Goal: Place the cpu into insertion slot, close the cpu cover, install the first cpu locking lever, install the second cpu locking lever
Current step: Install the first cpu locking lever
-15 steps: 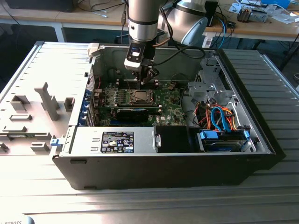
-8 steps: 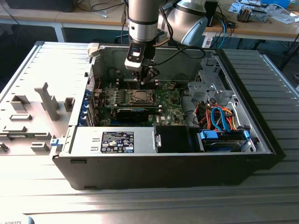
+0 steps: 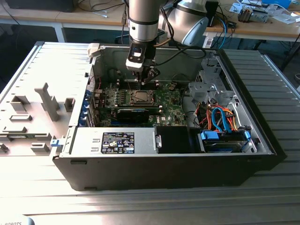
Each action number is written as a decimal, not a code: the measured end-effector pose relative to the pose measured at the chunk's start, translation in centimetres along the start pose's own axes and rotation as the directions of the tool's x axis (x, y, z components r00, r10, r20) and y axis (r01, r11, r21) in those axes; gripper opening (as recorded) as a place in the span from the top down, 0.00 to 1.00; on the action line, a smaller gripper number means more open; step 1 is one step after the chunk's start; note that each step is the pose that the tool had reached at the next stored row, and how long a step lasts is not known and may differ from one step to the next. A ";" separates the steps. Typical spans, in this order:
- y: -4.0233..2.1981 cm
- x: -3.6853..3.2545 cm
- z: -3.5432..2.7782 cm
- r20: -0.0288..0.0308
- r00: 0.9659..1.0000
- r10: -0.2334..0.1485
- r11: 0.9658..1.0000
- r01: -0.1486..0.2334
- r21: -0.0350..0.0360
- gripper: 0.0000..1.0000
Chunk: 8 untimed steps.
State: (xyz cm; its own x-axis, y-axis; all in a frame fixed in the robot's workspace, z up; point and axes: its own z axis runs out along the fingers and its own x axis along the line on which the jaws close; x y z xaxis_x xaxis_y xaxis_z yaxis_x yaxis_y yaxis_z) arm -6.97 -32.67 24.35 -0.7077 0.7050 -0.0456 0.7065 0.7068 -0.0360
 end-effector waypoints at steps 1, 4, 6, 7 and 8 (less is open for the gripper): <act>0.00 0.00 0.00 0.000 1.000 -0.002 1.000 0.002 0.000 0.89; 0.00 0.00 0.00 0.000 1.000 -0.009 1.000 0.009 0.000 0.89; 0.00 0.00 0.00 0.000 1.000 -0.014 1.000 0.014 -0.001 0.89; 0.00 0.00 0.00 0.001 1.000 -0.016 1.000 0.016 -0.001 0.89; 0.00 0.00 0.00 0.001 1.000 -0.019 1.000 0.019 -0.001 0.89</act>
State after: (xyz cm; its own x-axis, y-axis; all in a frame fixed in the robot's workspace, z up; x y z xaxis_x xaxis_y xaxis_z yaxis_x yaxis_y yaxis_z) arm -6.97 -32.67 24.35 -0.7213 0.6911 -0.0455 0.6925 0.7205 -0.0360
